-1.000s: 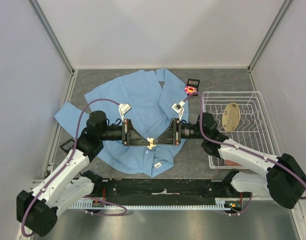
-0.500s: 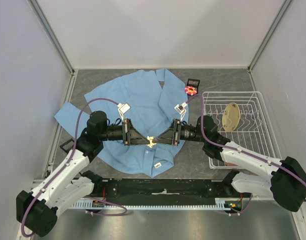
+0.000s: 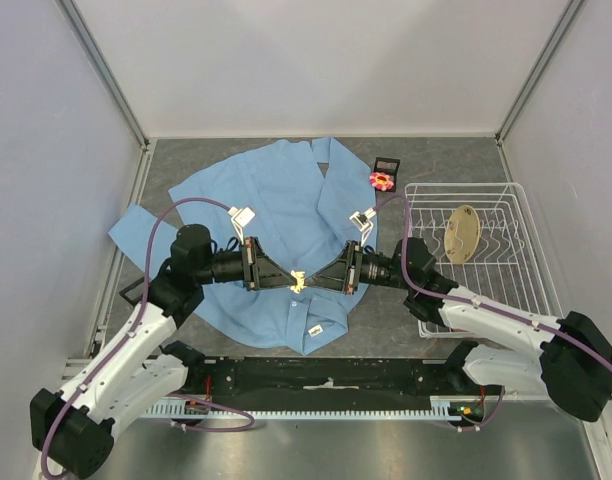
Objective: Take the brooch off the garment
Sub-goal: Close the brooch.
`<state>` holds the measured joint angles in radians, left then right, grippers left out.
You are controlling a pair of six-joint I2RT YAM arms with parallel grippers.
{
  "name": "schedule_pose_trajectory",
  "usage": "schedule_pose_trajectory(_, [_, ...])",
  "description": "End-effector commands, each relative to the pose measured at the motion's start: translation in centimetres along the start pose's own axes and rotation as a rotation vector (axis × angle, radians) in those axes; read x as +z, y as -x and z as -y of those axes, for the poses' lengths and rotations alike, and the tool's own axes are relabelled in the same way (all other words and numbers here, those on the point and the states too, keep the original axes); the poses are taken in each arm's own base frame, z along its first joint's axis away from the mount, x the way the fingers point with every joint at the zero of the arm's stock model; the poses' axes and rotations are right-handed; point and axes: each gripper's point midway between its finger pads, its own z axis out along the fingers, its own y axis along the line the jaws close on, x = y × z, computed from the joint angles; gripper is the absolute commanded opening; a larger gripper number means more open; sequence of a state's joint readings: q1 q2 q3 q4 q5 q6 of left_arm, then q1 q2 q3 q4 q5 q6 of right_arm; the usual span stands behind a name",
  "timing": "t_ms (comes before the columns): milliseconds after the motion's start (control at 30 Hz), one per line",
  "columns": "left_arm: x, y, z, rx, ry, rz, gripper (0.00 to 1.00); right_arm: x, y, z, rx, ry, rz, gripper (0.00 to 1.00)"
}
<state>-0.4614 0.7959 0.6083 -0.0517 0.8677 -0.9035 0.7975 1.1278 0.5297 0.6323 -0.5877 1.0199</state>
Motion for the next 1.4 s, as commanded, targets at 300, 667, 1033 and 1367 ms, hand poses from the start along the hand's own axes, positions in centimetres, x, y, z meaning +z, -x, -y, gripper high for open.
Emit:
schedule_pose_trajectory(300, [0.0, 0.3, 0.0, -0.021, 0.039, -0.003, 0.02, 0.4, 0.7, -0.2, -0.097, -0.068, -0.003, 0.02])
schedule_pose_trajectory(667, [-0.6, 1.5, 0.4, 0.03, 0.068, 0.082, 0.02, 0.8, 0.1, -1.6, -0.092, -0.005, 0.072, 0.54])
schedule_pose_trajectory(1033, [-0.7, 1.5, 0.6, 0.038, 0.066, 0.09, 0.02, 2.6, 1.1, -1.2, -0.145, -0.065, 0.097, 0.57])
schedule_pose_trajectory(1367, [-1.0, 1.3, 0.9, 0.05, 0.057, 0.099, 0.02, 3.2, 1.8, -0.8, -0.148, -0.089, 0.116, 0.47])
